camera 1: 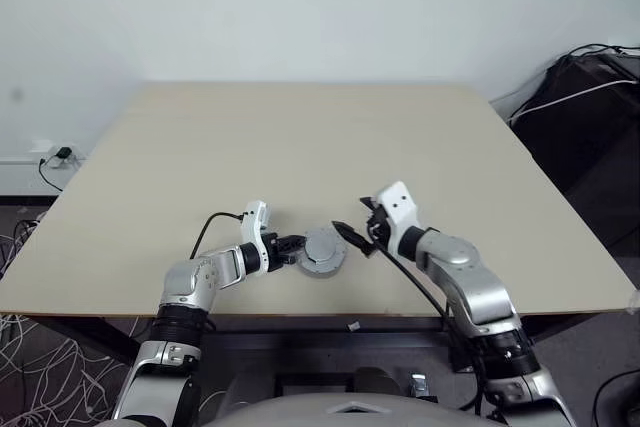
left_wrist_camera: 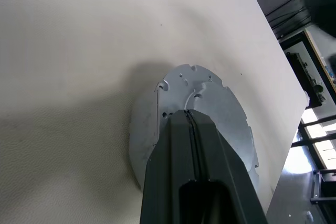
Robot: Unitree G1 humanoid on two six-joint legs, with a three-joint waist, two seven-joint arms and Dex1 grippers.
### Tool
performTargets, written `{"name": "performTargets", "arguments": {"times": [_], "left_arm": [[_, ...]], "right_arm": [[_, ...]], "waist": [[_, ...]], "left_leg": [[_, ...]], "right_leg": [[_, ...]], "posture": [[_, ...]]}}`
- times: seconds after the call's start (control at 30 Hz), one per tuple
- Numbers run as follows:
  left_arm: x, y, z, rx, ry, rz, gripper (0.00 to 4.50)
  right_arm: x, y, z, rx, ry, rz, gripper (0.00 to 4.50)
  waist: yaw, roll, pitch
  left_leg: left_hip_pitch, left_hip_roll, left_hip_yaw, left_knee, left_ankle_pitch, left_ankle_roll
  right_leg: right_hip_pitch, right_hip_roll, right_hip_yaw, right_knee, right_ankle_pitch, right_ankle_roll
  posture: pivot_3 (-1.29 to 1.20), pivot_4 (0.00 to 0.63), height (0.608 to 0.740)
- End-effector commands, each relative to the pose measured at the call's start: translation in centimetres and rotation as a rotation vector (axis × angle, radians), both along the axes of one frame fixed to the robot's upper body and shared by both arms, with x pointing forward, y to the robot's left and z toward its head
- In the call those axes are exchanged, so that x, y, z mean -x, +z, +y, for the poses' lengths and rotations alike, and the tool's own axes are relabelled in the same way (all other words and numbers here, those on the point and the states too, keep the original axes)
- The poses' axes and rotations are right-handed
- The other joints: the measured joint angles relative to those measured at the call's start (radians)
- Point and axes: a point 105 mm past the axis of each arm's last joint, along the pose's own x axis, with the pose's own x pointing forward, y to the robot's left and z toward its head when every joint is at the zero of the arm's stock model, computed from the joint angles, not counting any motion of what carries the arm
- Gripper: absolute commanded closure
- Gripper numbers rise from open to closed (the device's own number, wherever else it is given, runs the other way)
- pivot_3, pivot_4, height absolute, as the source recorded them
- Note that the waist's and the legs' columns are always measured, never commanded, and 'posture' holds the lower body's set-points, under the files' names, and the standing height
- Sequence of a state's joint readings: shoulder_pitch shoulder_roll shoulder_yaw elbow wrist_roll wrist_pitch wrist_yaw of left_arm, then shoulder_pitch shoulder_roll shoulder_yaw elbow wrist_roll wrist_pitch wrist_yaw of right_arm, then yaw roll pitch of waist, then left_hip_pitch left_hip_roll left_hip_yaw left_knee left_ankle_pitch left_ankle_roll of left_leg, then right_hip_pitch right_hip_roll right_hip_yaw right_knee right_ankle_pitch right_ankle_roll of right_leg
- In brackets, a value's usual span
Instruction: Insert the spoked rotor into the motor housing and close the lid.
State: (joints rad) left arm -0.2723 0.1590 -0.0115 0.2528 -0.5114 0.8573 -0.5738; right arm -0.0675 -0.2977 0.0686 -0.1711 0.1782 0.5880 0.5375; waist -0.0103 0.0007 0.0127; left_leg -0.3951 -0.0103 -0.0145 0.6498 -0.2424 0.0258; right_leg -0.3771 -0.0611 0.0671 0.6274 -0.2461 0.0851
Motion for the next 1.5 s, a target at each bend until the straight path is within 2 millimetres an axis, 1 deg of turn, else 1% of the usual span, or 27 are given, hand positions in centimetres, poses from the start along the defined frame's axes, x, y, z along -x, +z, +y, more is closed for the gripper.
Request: {"name": "performTargets", "arguments": {"times": [0.03, 0.17, 0.3, 0.43, 0.53, 0.73, 0.87, 1.07, 1.13, 1.17, 1.27, 1.37, 1.5], "left_arm": [[1.0, -1.3, -0.6, -0.029, -0.032, 0.054, 4.50], [1.1, -1.4, -0.5, -0.029, -0.034, 0.058, 4.50], [1.1, -1.5, -0.5, -0.032, -0.034, 0.061, 4.50], [1.1, -1.4, -0.5, -0.029, -0.035, 0.058, 4.50], [1.2, -1.4, -0.5, -0.026, -0.033, 0.057, 4.50], [1.3, -1.4, -0.4, -0.025, -0.030, 0.058, 4.50], [1.2, -1.3, -0.4, -0.026, -0.026, 0.057, 4.50], [1.2, -1.4, -0.2, -0.028, -0.020, 0.056, 4.50], [1.2, -1.4, -0.2, -0.030, -0.019, 0.056, 4.50], [1.2, -1.4, -0.1, -0.030, -0.018, 0.056, 4.50], [1.3, -1.4, -0.1, -0.028, -0.018, 0.056, 4.50], [1.3, -1.3, -0.2, -0.026, -0.018, 0.054, 4.50], [1.3, -1.3, -0.2, -0.026, -0.017, 0.054, 4.50]], "right_arm": [[1.1, 0.2, 0.1, -0.134, -0.072, 0.089, 0.02], [2.6, -0.8, 0.9, -0.298, -0.111, 0.240, 0.02], [3.0, -1.1, 1.7, -0.462, -0.159, 0.363, 0.02], [3.1, -2.3, 2.1, -0.507, -0.195, 0.454, 0.02], [2.8, -3.1, 2.0, -0.541, -0.248, 0.505, 0.02], [2.8, -3.9, 2.9, -0.602, -0.253, 0.587, 0.02], [3.1, -3.7, 3.7, -0.660, -0.217, 0.635, 0.02], [3.6, -2.1, 5.1, -0.773, -0.119, 0.698, 0.02], [3.9, -1.9, 5.5, -0.781, -0.093, 0.717, 0.02], [3.9, -2.1, 5.5, -0.772, -0.098, 0.725, 0.02], [3.6, -2.8, 5.4, -0.764, -0.139, 0.735, 0.02], [2.8, -3.5, 4.9, -0.783, -0.203, 0.722, 0.02], [1.6, -4.6, 4.3, -0.849, -0.334, 0.718, 0.02]], "waist": [[0.000, 0.000, 0.000], [-0.002, 0.000, 0.000], [-0.001, 0.000, 0.000], [-0.001, 0.000, 0.000], [-0.002, 0.001, 0.000], [-0.005, 0.001, 0.000], [-0.012, 0.001, 0.000], [-0.011, 0.002, 0.000], [-0.012, 0.001, 0.001], [-0.014, 0.002, 0.001], [-0.016, 0.002, 0.001], [-0.023, 0.002, 0.001], [-0.035, 0.001, 0.000]], "left_leg": [[0.000, 0.000, 0.000, 0.000, 0.000, 0.000], [0.000, 0.002, 0.000, 0.000, 0.000, -0.001], [0.000, 0.002, 0.000, 0.000, -0.002, -0.004], [0.000, 0.001, 0.000, -0.001, -0.002, -0.004], [0.000, 0.001, 0.000, -0.001, -0.002, -0.004], [0.000, 0.001, 0.000, -0.001, -0.003, -0.004], [0.000, 0.002, 0.000, -0.001, -0.003, -0.004], [0.000, 0.002, 0.000, -0.001, -0.003, -0.004], [-0.001, 0.001, 0.000, -0.001, -0.003, -0.004], [-0.001, 0.001, 0.000, -0.002, -0.003, -0.004], [-0.001, 0.001, 0.000, -0.002, -0.003, -0.004], [0.000, 0.001, 0.000, -0.002, -0.003, -0.004], [0.001, 0.002, 0.000, -0.002, -0.003, -0.005]], "right_leg": [[0.000, 0.000, 0.000, 0.000, 0.000, 0.000], [0.000, -0.001, 0.000, 0.000, 0.000, 0.000], [0.000, -0.001, 0.000, 0.000, 0.000, 0.000], [-0.001, -0.001, 0.000, 0.000, 0.000, 0.000], [-0.001, -0.001, 0.000, 0.000, 0.000, 0.000], [-0.001, -0.001, 0.000, 0.000, 0.000, 0.000], [-0.001, -0.001, 0.000, 0.000, 0.000, 0.000], [-0.001, -0.001, 0.000, 0.000, 0.000, 0.000], [-0.001, -0.001, 0.000, 0.000, 0.000, 0.000], [-0.001, -0.001, 0.000, 0.000, 0.000, 0.000], [-0.002, -0.001, 0.000, 0.000, -0.001, 0.001], [-0.002, 0.000, 0.000, 0.000, -0.001, 0.001], [-0.001, 0.000, 0.000, 0.000, -0.002, 0.007]], "posture": [[0.00, 0.000, 0.740], [0.00, 0.000, 0.740], [0.00, 0.000, 0.740], [0.00, 0.000, 0.740], [0.00, 0.000, 0.740], [0.00, 0.000, 0.740], [0.00, 0.000, 0.740], [0.00, 0.000, 0.740], [0.00, 0.000, 0.740], [0.00, 0.000, 0.740], [0.00, 0.000, 0.740], [0.00, 0.000, 0.740], [0.00, 0.000, 0.740]]}}
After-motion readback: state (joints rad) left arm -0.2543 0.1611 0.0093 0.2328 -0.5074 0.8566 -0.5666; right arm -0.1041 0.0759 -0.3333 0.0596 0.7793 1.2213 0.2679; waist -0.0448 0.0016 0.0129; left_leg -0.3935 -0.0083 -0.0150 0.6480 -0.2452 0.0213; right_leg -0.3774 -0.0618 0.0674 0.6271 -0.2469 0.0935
